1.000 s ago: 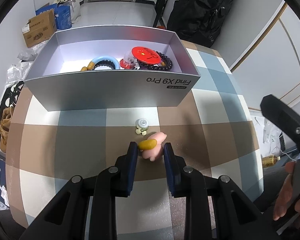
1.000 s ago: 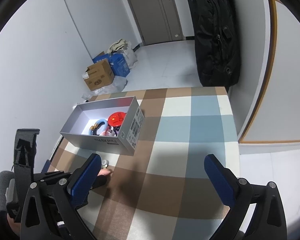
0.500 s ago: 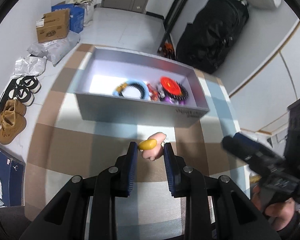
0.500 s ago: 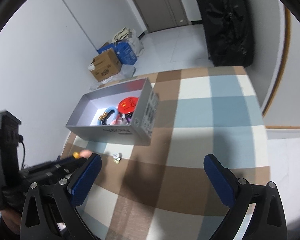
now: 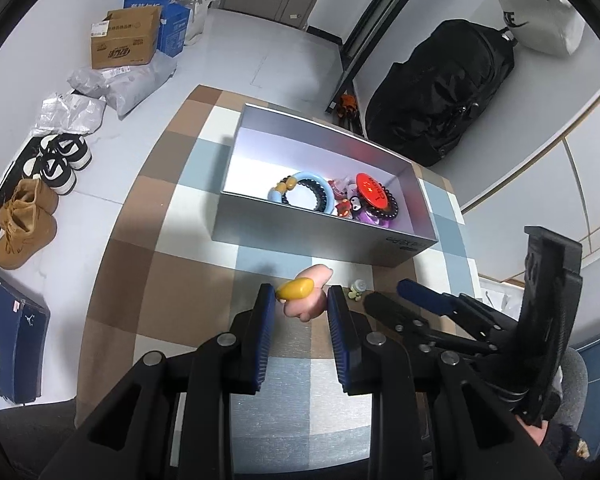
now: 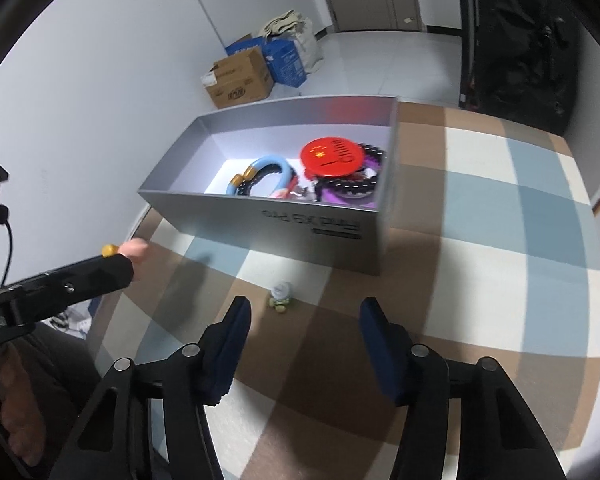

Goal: Organize jewelry
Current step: 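Grasp the small white charm with the right gripper while the left holds the pig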

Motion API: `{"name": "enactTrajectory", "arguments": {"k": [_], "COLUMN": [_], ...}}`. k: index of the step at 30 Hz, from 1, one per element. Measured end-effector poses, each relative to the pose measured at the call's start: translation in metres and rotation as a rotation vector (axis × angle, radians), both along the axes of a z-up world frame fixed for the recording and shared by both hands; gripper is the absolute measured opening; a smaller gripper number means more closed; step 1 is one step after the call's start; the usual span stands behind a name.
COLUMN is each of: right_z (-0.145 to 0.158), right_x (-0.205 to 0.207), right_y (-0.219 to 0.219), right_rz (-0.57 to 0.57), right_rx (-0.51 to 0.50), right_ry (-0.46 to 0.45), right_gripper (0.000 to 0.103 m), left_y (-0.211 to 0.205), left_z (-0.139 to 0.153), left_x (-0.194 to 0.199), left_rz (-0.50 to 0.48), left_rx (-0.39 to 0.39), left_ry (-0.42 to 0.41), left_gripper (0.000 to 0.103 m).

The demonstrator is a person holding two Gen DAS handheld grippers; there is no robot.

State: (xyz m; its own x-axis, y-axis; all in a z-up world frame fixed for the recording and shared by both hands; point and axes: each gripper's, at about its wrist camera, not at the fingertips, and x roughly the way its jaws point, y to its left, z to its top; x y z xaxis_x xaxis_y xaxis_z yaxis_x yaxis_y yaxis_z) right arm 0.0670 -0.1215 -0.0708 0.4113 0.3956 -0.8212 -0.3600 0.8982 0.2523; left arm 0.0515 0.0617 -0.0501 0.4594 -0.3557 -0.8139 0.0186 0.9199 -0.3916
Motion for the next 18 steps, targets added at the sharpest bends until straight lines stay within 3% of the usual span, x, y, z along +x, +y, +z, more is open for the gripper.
{"name": "enactTrajectory", "arguments": {"k": [7,13,18], "right_z": [-0.008,-0.009,-0.007], "right_x": [0.004,0.000,-0.002], "right_y": [0.022,0.033,0.030], "right_rz": [0.032,0.040,0.025], "right_rx": [-0.051,-0.133,-0.147], "right_ry": [-0.008,-0.048,-0.059], "right_gripper": [0.041,0.013,0.010], "left_y": [0.009,0.014,0.015], "left_z": [-0.005,-0.003,-0.005], "left_x": [0.001,0.001,0.003], "left_rz": [0.019,0.025,0.023], "left_rx": [-0.022,-0.036,-0.047], "left_ry": [0.031,0.025,0.031], "left_gripper": [0.021,0.021,0.021]}}
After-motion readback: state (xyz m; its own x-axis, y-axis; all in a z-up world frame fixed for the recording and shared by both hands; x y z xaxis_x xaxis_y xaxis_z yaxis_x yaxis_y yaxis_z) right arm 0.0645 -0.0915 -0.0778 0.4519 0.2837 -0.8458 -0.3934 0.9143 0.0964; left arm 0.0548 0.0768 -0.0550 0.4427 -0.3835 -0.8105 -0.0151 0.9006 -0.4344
